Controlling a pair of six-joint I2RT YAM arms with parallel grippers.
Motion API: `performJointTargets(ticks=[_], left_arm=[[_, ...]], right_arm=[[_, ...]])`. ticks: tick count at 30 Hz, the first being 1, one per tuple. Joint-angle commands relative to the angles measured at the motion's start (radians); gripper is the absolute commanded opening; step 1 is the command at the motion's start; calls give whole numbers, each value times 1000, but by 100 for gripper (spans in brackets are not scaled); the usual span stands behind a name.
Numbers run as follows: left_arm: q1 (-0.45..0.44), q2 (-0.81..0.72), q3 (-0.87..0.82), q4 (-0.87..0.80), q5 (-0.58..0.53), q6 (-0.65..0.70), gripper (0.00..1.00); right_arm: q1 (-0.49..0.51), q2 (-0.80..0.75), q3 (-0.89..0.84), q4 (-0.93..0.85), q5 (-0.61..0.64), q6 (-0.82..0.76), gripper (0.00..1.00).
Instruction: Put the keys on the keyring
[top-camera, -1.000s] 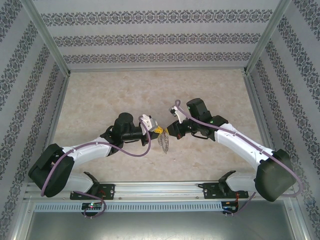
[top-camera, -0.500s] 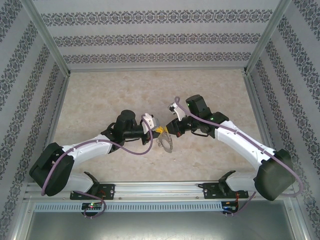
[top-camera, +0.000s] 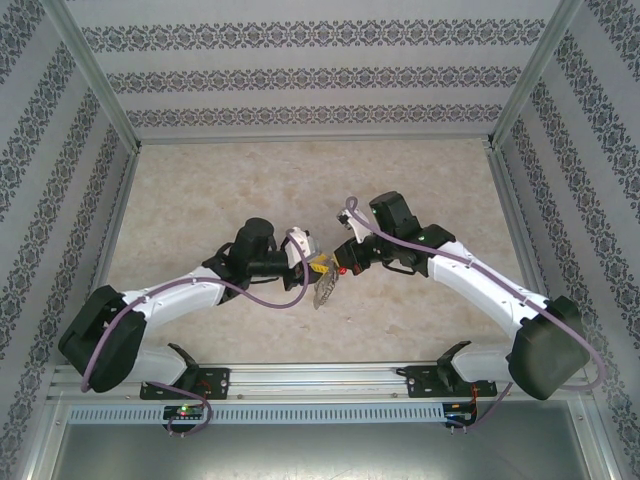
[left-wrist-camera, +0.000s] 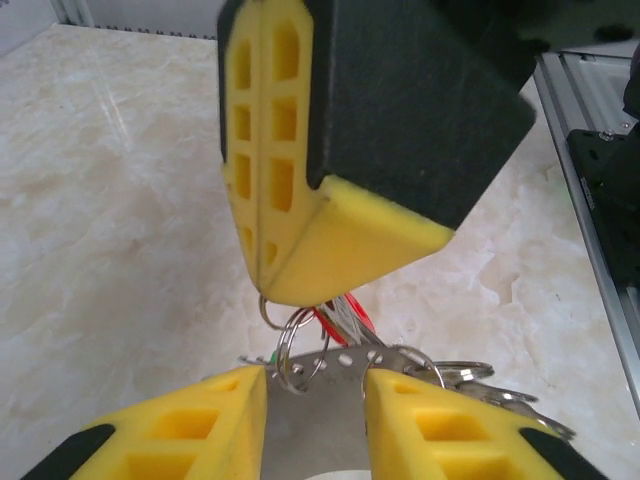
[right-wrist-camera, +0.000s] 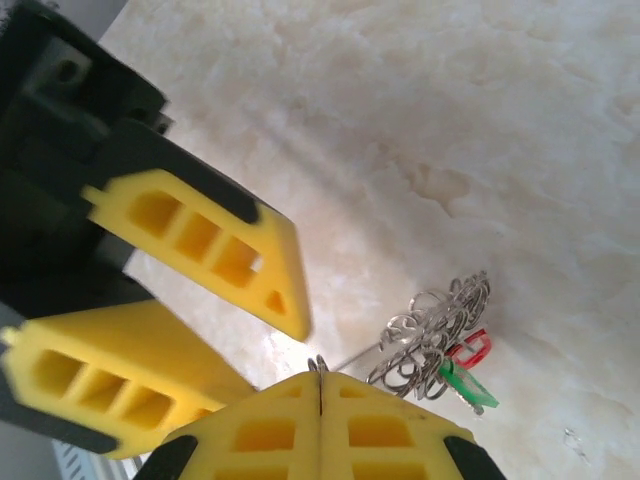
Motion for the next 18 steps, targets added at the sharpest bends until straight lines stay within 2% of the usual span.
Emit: performJointTargets(ticks=[1, 11, 18], left_arm=[[-9, -56, -19, 14, -8, -25, 35], [-9, -148, -53, -1, -47, -80, 49], [-9, -190, -82, 12, -63, -145, 54]], right_arm=[[-19, -44, -54, 30, 69, 41, 0], [-68, -130, -183, 63, 114, 99, 0], [-86, -169, -264, 71, 145, 135, 0]])
